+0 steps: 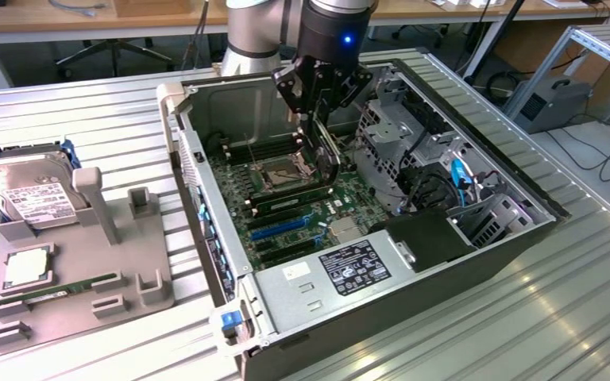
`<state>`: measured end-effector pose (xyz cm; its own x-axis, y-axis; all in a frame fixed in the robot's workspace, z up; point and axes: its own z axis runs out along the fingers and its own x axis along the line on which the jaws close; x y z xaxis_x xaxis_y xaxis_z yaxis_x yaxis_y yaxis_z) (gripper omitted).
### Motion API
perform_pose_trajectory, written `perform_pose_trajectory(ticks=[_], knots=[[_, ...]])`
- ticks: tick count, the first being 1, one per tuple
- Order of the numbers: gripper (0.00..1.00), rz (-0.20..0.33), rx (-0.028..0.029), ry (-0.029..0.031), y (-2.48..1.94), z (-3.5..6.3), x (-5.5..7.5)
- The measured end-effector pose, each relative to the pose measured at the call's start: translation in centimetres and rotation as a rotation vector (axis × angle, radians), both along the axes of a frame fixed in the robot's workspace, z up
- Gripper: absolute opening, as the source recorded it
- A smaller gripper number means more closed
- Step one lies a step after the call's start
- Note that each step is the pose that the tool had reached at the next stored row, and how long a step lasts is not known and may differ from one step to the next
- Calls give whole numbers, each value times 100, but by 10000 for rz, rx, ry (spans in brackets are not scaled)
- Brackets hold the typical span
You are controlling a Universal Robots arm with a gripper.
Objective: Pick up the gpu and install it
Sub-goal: 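Pick up the gpu and move the gpu toward the slot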
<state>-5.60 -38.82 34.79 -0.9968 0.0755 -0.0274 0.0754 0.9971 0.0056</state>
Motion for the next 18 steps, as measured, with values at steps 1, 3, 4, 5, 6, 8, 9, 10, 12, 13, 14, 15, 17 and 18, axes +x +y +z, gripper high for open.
perform_pose_trajectory(ticks=[1, 3, 4, 5, 6, 8, 9, 10, 12, 13, 14, 15, 17, 18], knots=[[27, 0, -2, 0, 0, -2, 1], [27, -1, -7, 0, 0, -5, 2], [27, -1, -11, 0, 0, -6, 2], [27, -1, -13, -1, 0, -8, 2], [27, -1, -19, -1, 0, -9, 3], [27, -1, -30, 0, 0, -12, 3], [27, 0, -35, 0, 0, -13, 3], [27, 1, -41, 0, 0, -14, 4], [27, 0, -49, 0, 0, -17, 4], [27, 0, -52, 0, 0, -19, 4], [27, -1, -56, 0, 0, -21, 4], [27, -2, -60, 0, 0, -23, 6], [27, 1, -65, -1, 0, -27, 13], [27, 0, -69, -1, 0, -30, 18]])
